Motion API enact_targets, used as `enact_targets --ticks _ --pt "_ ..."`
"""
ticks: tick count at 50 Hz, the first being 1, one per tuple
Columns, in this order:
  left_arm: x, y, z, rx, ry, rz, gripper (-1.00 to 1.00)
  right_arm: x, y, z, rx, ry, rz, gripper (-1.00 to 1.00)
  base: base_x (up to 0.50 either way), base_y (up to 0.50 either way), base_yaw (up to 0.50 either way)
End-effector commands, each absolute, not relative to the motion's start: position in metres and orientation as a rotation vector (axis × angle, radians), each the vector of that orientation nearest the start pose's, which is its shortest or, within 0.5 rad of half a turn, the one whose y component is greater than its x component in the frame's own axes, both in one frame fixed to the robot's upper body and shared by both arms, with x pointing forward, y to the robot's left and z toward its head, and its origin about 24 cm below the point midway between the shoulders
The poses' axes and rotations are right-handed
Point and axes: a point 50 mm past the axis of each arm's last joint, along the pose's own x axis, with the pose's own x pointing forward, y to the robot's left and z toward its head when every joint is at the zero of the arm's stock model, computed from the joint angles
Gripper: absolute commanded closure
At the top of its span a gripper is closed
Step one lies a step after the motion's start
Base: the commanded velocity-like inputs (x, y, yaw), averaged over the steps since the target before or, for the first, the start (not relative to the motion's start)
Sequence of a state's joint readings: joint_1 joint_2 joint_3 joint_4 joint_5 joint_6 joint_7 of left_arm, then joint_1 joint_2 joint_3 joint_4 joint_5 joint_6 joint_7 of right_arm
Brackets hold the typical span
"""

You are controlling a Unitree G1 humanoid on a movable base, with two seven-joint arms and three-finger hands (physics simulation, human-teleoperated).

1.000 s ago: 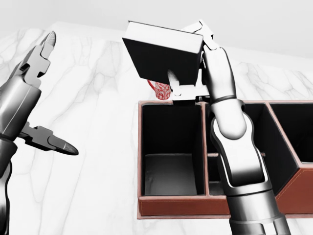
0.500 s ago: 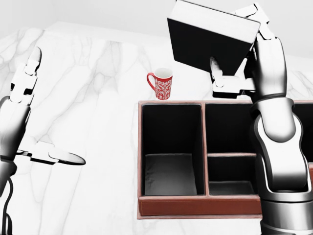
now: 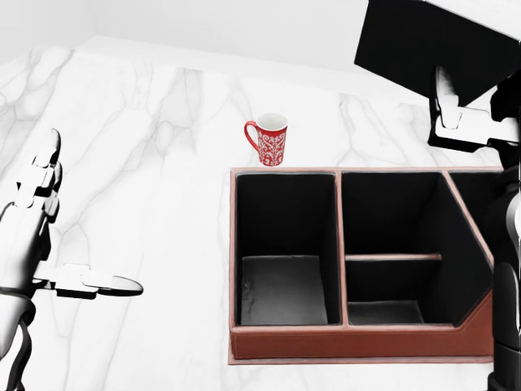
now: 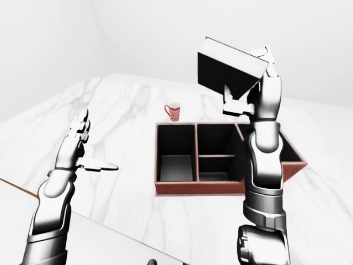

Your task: Pick up the book and place it in the right compartment of the caddy.

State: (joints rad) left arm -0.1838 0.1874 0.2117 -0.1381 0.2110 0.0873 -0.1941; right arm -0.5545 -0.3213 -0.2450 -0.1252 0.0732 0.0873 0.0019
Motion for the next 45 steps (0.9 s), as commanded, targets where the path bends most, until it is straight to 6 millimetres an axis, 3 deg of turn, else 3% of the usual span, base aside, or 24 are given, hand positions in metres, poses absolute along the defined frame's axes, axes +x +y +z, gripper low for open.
enact_targets --ticks 1,6,14,22,45 --pt "0.276 0.21 0.108 0.352 -0.15 0.018 -1.0 0.291 -0.241 0.247 -0.166 -0.661 -0.215 1.0 0.0 0.0 0.0" --pt "0.274 0.21 0.112 0.357 -0.168 0.015 -1.0 0.29 -0.255 0.238 -0.173 -0.618 -0.248 1.0 0.0 0.0 0.0" --pt "0.274 0.209 0.111 0.361 -0.163 0.012 -1.0 0.29 -0.288 0.207 -0.175 -0.469 -0.327 1.0 0.0 0.0 0.0" --pt "0.276 0.212 0.108 0.361 -0.145 0.025 -1.0 0.284 -0.303 0.191 -0.165 -0.404 -0.368 1.0 0.0 0.0 0.0" --pt "0.273 0.207 0.124 0.38 -0.213 0.012 -1.0 0.275 -0.319 0.186 -0.158 -0.38 -0.417 1.0 0.0 0.0 0.0"
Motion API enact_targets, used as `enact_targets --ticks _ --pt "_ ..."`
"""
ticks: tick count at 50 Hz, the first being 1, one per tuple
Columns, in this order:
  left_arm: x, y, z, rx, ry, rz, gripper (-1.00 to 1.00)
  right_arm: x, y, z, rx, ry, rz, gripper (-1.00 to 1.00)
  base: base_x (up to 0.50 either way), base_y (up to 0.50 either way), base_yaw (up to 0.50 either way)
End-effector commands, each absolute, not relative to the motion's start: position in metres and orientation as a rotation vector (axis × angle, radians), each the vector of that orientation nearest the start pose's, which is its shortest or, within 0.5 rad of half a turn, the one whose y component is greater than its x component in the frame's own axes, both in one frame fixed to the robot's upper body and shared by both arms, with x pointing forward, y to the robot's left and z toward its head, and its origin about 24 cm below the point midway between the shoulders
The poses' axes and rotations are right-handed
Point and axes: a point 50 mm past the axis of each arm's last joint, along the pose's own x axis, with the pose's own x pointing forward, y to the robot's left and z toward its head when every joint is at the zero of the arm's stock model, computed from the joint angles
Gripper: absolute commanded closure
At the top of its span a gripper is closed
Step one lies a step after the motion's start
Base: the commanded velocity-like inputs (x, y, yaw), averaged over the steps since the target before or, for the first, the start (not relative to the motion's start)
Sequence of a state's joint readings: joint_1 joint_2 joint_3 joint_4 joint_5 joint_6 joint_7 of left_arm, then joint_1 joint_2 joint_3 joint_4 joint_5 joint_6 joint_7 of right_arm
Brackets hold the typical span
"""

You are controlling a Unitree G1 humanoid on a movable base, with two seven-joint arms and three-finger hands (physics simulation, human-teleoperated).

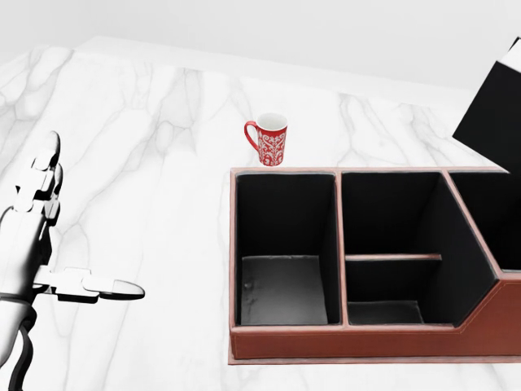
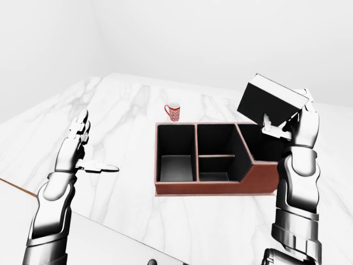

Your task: Pick up the book and place it in the right compartment of the caddy.

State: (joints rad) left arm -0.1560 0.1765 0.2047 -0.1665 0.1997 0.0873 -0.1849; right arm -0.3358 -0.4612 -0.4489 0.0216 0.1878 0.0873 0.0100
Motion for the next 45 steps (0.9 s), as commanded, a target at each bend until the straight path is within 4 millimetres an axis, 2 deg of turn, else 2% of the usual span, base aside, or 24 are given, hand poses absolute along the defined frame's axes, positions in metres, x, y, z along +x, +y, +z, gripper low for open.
enact_targets --ticks 1,3,7,17,28,45 --pt "0.273 0.207 0.122 0.379 -0.208 0.012 -1.0 0.275 -0.319 0.185 -0.157 -0.377 -0.417 1.0 0.0 0.0 0.0" --pt "0.275 0.209 0.116 0.372 -0.181 0.016 -1.0 0.275 -0.32 0.184 -0.156 -0.373 -0.419 1.0 0.0 0.0 0.0" --pt "0.272 0.207 0.124 0.381 -0.215 0.011 -1.0 0.273 -0.321 0.184 -0.158 -0.374 -0.423 1.0 0.0 0.0 0.0" --pt "0.276 0.209 0.117 0.376 -0.183 0.017 -1.0 0.269 -0.326 0.185 -0.155 -0.375 -0.436 1.0 0.0 0.0 0.0" --pt "0.275 0.209 0.12 0.382 -0.194 0.018 -1.0 0.268 -0.33 0.17 -0.15 -0.32 -0.443 1.0 0.0 0.0 0.0" --pt "0.276 0.21 0.118 0.386 -0.186 0.022 -1.0 0.266 -0.33 0.166 -0.149 -0.305 -0.445 1.0 0.0 0.0 0.0"
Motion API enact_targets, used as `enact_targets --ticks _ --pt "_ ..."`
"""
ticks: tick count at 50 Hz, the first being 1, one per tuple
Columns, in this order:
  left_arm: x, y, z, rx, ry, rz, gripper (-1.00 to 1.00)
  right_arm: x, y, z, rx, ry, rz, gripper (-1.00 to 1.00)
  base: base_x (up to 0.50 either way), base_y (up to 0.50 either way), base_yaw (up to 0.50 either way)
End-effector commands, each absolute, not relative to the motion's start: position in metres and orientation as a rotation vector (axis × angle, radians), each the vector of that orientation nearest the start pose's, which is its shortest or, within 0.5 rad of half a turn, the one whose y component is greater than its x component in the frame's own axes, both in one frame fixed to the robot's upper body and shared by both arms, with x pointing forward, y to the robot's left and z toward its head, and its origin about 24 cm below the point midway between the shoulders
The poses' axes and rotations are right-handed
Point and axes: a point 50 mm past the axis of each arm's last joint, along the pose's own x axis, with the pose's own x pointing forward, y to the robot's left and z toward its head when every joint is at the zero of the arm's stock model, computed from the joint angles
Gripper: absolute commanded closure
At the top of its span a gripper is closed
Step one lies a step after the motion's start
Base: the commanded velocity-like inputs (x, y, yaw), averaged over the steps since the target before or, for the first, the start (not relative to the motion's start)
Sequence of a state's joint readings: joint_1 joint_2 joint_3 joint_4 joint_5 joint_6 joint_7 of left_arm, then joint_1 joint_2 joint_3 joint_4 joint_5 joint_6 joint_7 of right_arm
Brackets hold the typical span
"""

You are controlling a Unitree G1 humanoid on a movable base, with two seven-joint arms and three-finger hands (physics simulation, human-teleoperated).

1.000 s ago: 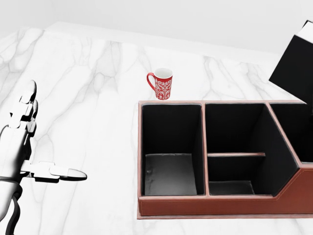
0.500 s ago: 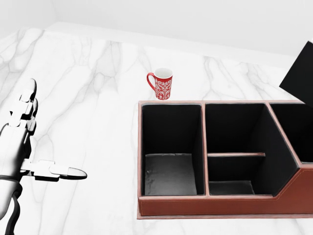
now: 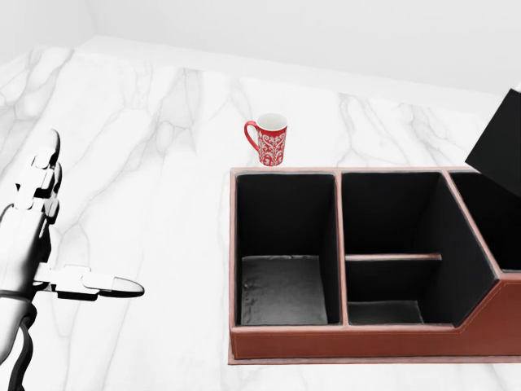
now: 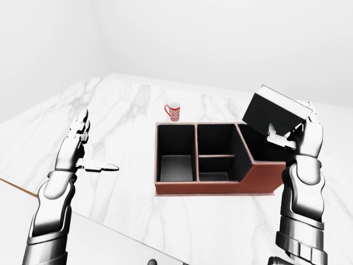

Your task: Pick up the book and place it in the right compartment of the caddy.

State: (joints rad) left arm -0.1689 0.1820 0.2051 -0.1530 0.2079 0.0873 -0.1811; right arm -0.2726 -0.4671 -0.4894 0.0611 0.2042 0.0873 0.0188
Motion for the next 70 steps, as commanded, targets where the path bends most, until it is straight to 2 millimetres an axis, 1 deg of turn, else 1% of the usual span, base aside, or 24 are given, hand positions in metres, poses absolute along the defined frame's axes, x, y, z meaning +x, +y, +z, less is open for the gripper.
enact_targets --ticks 1,9,13,18,21,22,25,30,33,37,39,51,56,63,70 --pt "0.276 0.209 0.12 0.388 -0.193 0.02 -1.0 0.267 -0.331 0.164 -0.148 -0.3 -0.445 1.0 0.0 0.0 0.0" --pt "0.276 0.209 0.119 0.387 -0.19 0.02 -1.0 0.266 -0.335 0.161 -0.143 -0.282 -0.458 1.0 0.0 0.0 0.0" --pt "0.273 0.206 0.127 0.399 -0.225 0.012 -1.0 0.267 -0.337 0.158 -0.141 -0.266 -0.463 1.0 0.0 0.0 0.0" --pt "0.273 0.206 0.128 0.401 -0.228 0.012 -1.0 0.269 -0.34 0.148 -0.128 -0.224 -0.47 1.0 0.0 0.0 0.0" --pt "0.274 0.207 0.126 0.401 -0.219 0.011 -1.0 0.269 -0.34 0.146 -0.125 -0.216 -0.47 1.0 0.0 0.0 0.0" --pt "0.276 0.208 0.122 0.396 -0.202 0.016 -1.0 0.269 -0.34 0.146 -0.124 -0.217 -0.471 1.0 0.0 0.0 0.0" --pt "0.276 0.208 0.121 0.394 -0.197 0.017 -1.0 0.268 -0.34 0.15 -0.127 -0.231 -0.471 1.0 0.0 0.0 0.0" --pt "0.276 0.209 0.12 0.392 -0.193 0.017 -1.0 0.268 -0.339 0.148 -0.127 -0.226 -0.471 1.0 0.0 0.0 0.0" --pt "0.276 0.209 0.123 0.395 -0.204 0.017 -1.0 0.269 -0.339 0.145 -0.125 -0.212 -0.47 1.0 0.0 0.0 0.0" --pt "0.276 0.209 0.121 0.393 -0.196 0.02 -1.0 0.27 -0.34 0.144 -0.125 -0.207 -0.472 1.0 0.0 0.0 0.0" --pt "0.275 0.208 0.124 0.397 -0.212 0.016 -1.0 0.27 -0.341 0.144 -0.124 -0.204 -0.472 1.0 0.0 0.0 0.0" --pt "0.277 0.209 0.119 0.395 -0.191 0.02 -1.0 0.273 -0.343 0.136 -0.124 -0.165 -0.477 1.0 0.0 0.0 0.0" --pt "0.276 0.208 0.123 0.398 -0.205 0.017 -1.0 0.273 -0.344 0.135 -0.124 -0.158 -0.48 1.0 0.0 0.0 0.0" --pt "0.276 0.208 0.121 0.398 -0.198 0.017 -1.0 0.275 -0.347 0.126 -0.118 -0.114 -0.489 1.0 0.0 0.0 0.0" --pt "0.276 0.207 0.119 0.397 -0.19 0.016 -1.0 0.276 -0.349 0.126 -0.12 -0.105 -0.496 1.0 0.0 0.0 0.0"
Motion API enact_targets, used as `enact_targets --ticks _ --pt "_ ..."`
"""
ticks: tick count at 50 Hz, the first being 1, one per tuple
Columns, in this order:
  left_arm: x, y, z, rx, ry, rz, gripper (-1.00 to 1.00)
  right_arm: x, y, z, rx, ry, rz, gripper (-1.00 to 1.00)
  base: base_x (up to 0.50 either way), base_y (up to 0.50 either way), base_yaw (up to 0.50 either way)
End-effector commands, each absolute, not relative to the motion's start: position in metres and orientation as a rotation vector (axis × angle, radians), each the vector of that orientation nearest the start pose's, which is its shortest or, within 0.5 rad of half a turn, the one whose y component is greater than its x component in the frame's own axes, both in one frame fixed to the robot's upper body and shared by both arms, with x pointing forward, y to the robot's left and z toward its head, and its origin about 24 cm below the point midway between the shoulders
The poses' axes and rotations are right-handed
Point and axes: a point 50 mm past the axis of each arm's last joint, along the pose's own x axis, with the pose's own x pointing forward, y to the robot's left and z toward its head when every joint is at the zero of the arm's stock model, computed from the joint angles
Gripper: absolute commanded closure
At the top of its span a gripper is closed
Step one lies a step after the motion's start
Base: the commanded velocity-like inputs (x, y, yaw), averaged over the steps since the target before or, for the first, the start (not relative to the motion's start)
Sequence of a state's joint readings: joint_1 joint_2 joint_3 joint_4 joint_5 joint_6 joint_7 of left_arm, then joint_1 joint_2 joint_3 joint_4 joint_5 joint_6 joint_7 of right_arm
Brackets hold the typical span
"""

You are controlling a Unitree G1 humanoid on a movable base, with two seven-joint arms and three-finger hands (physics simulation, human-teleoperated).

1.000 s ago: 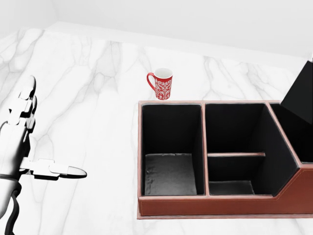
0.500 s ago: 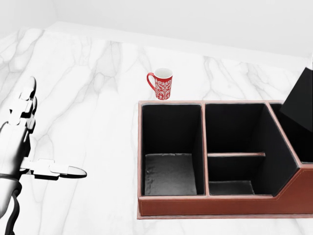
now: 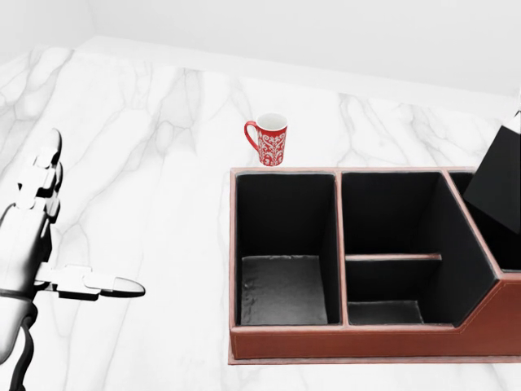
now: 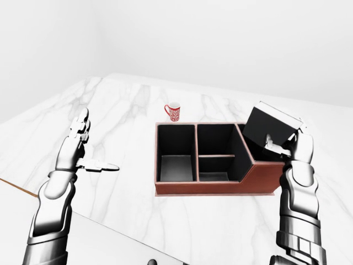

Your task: Pick up the book and place it in the right compartment of the caddy.

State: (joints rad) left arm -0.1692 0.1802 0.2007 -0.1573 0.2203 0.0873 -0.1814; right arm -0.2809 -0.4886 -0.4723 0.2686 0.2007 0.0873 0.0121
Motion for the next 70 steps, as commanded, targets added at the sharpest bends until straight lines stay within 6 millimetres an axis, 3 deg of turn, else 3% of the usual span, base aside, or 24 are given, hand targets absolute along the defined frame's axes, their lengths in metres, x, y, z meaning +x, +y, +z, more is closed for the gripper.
enact_targets --ticks 1,10,26,44,70 --pt "0.274 0.206 0.126 0.405 -0.219 0.011 -1.0 0.276 -0.35 0.125 -0.121 -0.099 -0.497 1.0 0.0 0.0 0.0" --pt "0.272 0.204 0.131 0.413 -0.242 0.005 -1.0 0.278 -0.354 0.121 -0.122 -0.072 -0.508 1.0 0.0 0.0 0.0" --pt "0.277 0.207 0.118 0.398 -0.185 0.011 -1.0 0.279 -0.359 0.125 -0.135 -0.072 -0.525 1.0 0.0 0.0 0.0" --pt "0.274 0.203 0.128 0.415 -0.227 0.003 -1.0 0.285 -0.362 0.12 -0.155 -0.03 -0.54 1.0 0.0 0.0 0.0" --pt "0.274 0.204 0.124 0.413 -0.209 0.003 -1.0 0.285 -0.365 0.114 -0.193 -0.027 -0.554 1.0 0.0 0.0 0.0"
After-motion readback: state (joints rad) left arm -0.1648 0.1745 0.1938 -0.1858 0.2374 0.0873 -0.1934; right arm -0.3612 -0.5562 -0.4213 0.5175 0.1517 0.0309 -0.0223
